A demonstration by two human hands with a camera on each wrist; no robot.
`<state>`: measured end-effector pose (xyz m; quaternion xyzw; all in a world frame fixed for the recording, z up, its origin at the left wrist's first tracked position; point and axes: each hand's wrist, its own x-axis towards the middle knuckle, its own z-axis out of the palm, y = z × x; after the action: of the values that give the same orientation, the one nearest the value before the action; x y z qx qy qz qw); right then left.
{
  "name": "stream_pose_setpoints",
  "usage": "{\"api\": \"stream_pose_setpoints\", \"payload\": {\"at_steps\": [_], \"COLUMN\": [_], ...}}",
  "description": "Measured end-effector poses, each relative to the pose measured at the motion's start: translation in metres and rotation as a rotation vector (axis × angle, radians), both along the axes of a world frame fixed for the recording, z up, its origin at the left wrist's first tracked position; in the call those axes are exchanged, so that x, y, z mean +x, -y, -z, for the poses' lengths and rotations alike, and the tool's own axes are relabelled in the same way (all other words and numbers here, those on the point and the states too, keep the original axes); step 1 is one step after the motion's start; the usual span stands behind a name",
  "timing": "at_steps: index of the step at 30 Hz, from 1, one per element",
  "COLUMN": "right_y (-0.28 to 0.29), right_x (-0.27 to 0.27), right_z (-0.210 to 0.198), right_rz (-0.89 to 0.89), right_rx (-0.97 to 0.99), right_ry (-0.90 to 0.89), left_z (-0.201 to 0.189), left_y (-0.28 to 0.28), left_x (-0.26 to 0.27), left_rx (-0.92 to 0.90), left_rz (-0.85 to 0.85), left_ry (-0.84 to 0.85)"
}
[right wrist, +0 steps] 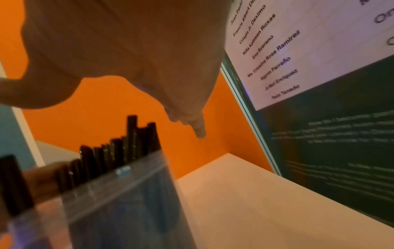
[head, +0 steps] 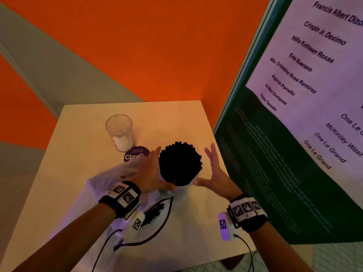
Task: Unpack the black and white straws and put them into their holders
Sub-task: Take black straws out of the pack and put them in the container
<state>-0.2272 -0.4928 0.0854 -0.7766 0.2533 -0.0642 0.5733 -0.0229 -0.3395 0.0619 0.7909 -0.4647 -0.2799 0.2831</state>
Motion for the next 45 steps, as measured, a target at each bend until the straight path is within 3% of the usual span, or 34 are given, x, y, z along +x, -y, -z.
{"api": "stream_pose_setpoints", "payload": {"at_steps": [4, 10, 15, 17, 20, 28, 34, 39, 41, 45], "right_y": [0.003, 0.015, 0.024, 0.026, 0.027, 0.023, 0.029, 0.037, 0.04, 0.04], "right_x": [0.006, 0.05, 0.061, 0.061, 0.059, 0.076, 0.071, 0.048, 0.033, 0.002], "right_z": [0.03, 0.035, 0.034, 0.035, 0.035, 0.026, 0.019, 0.029, 0.033, 0.042], "right_rz": [-0.109, -0.142, -0.082, -0.008, 0.02, -0.039, 0.028, -0.018, -0.042, -0.06], "right_rx": [-0.058, -0.095, -0.045, 0.005, 0.053, -0.11, 0.098, 0.152, 0.142, 0.028], "right_ry": [-0.237, -0.297, -0.154, -0.038, -0.015, 0.01, 0.092, -0.042, -0.12, -0.39], "left_z": [-0.017, -0.026, -0.007, 0.0, 0.008, 0.02, 0.014, 0.011, 0.009, 0.001], "left_y": [0.015, 0.041, 0.051, 0.05, 0.046, 0.055, 0.054, 0.035, 0.018, -0.02], "left_x": [0.001, 0.004, 0.017, 0.026, 0.038, 0.036, 0.037, 0.04, 0.04, 0.033], "left_rx": [0.063, 0.025, -0.11, -0.142, -0.195, -0.143, -0.202, -0.131, -0.104, -0.115], "left_rz": [0.107, 0.158, 0.105, 0.055, -0.019, 0.109, -0.028, -0.049, -0.062, -0.119], "left_ry": [0.02, -0.006, -0.4, -0.464, -0.536, -0.497, -0.522, -0.56, -0.5, -0.576]}}
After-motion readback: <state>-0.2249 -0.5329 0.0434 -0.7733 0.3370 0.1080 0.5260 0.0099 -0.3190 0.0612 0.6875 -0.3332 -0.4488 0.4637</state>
